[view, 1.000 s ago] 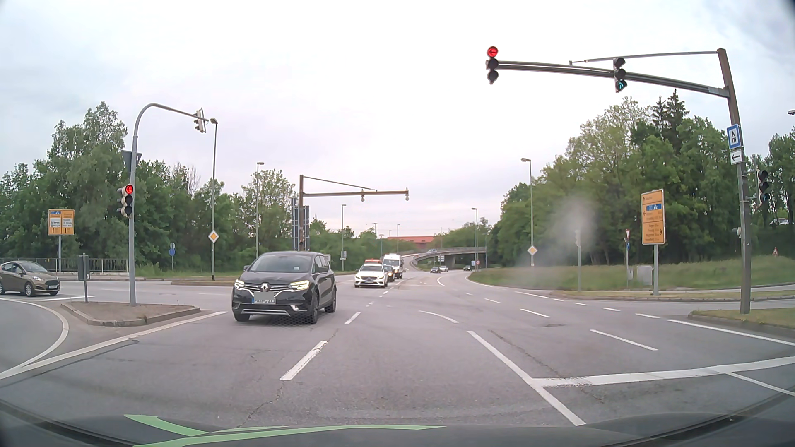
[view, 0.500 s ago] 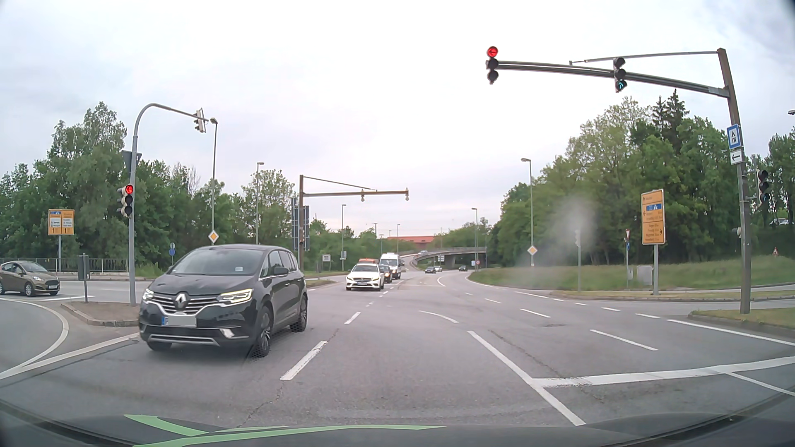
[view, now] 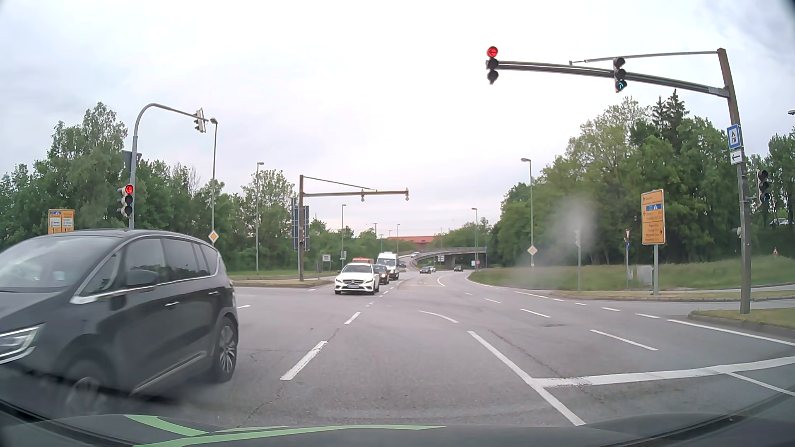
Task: Follow the waypoints while adhering to traffic rules and regulations
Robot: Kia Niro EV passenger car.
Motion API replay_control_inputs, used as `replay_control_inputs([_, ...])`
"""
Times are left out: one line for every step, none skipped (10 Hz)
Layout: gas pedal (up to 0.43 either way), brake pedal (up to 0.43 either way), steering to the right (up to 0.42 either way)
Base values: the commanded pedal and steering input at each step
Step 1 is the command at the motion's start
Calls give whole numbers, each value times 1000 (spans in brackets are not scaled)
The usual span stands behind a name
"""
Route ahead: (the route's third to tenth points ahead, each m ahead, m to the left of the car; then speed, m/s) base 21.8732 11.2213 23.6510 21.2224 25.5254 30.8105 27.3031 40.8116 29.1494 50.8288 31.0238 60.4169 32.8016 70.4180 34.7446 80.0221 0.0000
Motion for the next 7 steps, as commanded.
replay_control_inputs([0, 329, 4])
replay_control_inputs([0, 323, 4])
replay_control_inputs([0, 323, 4])
replay_control_inputs([0, 323, 4])
replay_control_inputs([0, 329, 4])
replay_control_inputs([0, 323, 4])
replay_control_inputs([0, 323, 4])
